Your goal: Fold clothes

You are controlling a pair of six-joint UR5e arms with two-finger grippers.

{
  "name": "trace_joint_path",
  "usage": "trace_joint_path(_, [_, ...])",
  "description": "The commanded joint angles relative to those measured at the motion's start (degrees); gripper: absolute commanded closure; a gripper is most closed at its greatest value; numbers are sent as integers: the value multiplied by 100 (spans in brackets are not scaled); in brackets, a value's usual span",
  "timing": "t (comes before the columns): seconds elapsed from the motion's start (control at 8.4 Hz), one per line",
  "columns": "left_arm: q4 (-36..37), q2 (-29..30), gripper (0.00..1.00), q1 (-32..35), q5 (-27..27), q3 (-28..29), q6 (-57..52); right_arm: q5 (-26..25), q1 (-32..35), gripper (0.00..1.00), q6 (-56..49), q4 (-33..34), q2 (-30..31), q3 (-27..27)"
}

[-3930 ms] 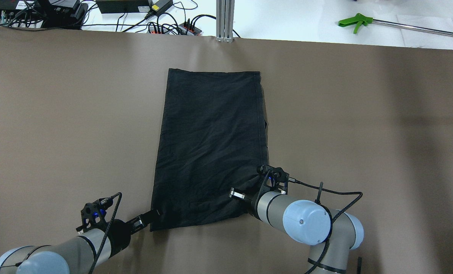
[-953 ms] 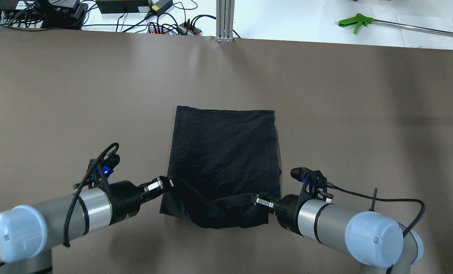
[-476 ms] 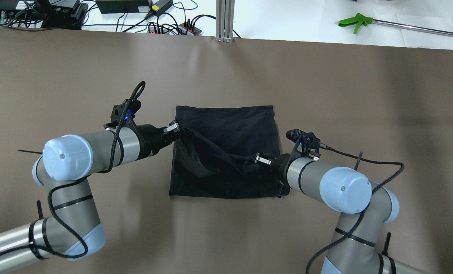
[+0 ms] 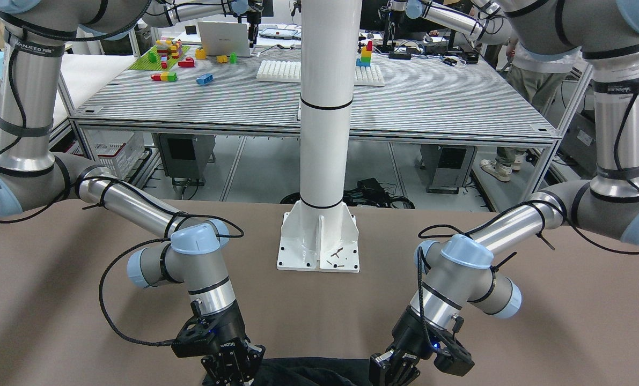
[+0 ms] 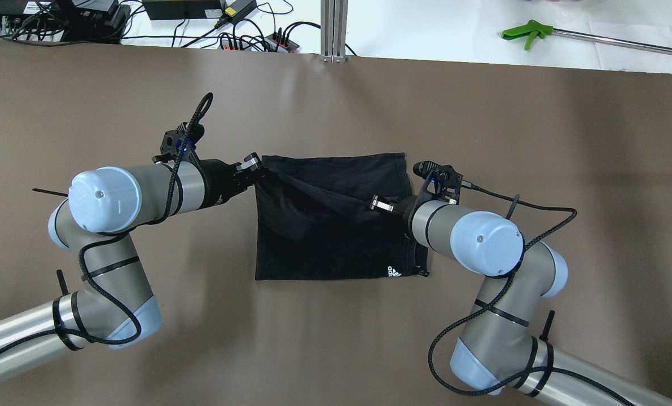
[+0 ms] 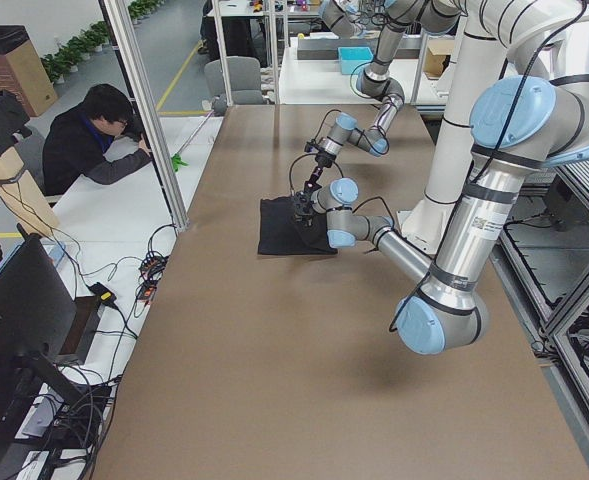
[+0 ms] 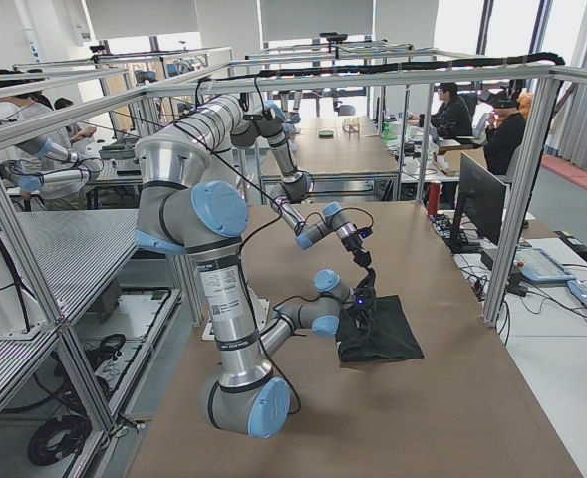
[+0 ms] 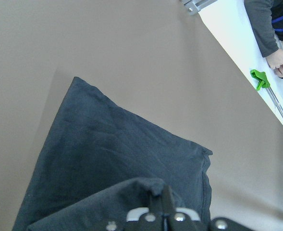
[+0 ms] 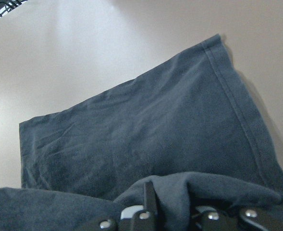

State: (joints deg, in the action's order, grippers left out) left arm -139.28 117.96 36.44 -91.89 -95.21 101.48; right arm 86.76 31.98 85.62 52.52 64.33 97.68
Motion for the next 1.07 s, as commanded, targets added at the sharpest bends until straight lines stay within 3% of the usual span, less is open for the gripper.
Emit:
trace_joint_path(0.0, [-12,8,100,13,-13,99,-49,-36,229,100,-63,-13,-402,-572])
trace_joint_path(0.12, [-21,69,100,4,4,213,-58,-97,229,99,-63,-22,-534,-775])
trace_joint_path(0.24, [-29,209,94,4,22,379,-75,-115,256,69,-54,-22,-613,-855])
trace_joint_path(0.36, [-38,323,65,-5,30,564,-93,-124,265,7,-54,-31,-640,-934])
trace_joint_path(0.48, [-47,437,6,-5,48,705,-102,-124,273,6,-54,-31,-641,-944])
trace_joint_path(0.71, [-30,482,5,74,39,750,-154,51,431,6,-63,-22,-649,-953])
trace_joint_path(0.95, [-3,482,5,363,-13,811,-391,690,607,6,-54,13,-702,-865])
